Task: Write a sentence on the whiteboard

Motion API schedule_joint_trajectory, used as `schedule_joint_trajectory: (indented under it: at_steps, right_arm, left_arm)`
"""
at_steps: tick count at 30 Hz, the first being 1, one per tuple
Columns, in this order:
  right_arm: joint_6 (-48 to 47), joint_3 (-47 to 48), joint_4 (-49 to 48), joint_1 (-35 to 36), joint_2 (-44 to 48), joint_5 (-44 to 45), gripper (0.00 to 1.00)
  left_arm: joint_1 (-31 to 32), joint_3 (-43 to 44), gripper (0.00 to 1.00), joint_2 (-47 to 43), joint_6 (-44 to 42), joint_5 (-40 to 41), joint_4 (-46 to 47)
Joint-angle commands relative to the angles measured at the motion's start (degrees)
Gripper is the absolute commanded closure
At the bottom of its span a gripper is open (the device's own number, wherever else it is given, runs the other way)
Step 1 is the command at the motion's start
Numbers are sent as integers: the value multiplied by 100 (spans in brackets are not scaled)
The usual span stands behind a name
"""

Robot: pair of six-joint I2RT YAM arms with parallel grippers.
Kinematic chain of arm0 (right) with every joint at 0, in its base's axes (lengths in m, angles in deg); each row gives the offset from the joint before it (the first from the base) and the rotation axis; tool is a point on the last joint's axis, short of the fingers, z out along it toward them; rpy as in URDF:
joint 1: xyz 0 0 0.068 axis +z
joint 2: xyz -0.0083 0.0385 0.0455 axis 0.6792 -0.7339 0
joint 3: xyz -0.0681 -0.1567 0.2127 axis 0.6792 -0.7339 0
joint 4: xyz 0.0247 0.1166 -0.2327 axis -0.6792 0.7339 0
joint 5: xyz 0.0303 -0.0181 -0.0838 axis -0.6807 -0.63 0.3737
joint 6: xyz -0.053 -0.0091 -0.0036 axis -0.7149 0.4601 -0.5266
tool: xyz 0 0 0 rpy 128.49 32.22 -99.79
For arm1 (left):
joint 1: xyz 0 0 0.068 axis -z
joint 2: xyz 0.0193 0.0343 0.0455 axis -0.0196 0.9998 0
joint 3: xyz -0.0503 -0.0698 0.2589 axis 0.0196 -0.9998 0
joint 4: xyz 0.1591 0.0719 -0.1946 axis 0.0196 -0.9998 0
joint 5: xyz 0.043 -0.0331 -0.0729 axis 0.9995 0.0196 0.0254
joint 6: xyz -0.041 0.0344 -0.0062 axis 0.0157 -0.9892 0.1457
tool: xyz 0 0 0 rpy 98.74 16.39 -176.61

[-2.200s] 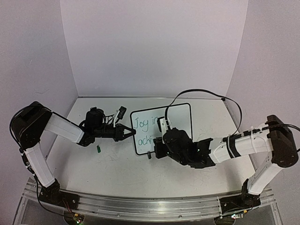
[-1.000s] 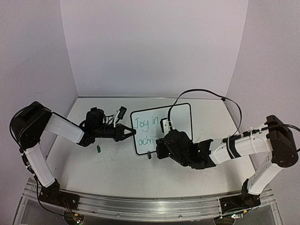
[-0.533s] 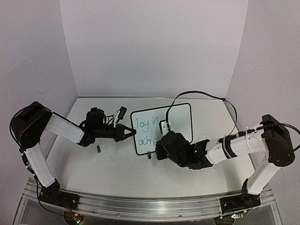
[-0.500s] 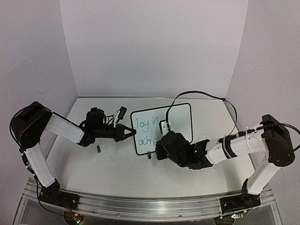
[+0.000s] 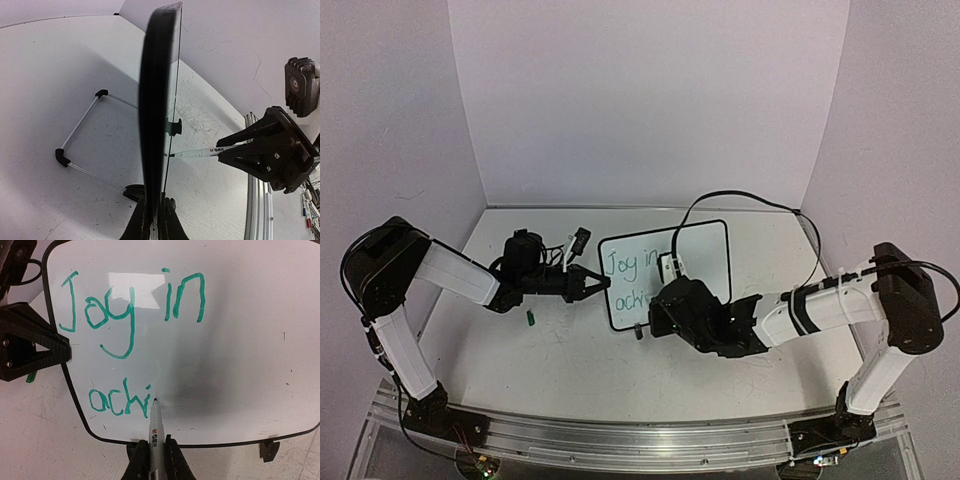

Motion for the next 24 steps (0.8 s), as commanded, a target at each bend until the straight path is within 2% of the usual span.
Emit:
schedule_joint_trajectory:
  at_steps: [1, 13, 24]
  right_arm:
    - [108, 71, -38, -18, -17, 163, 100]
    - [149, 116, -30, -28, -141, 102, 100]
    - [448, 43, 244, -59, -47, 480, 100]
  left_arm:
    - [41, 154, 100, -144, -153, 95, -154]
    - [41, 151, 100, -152, -162, 96, -163]
    - [41, 155, 100, -154, -162, 96, -163]
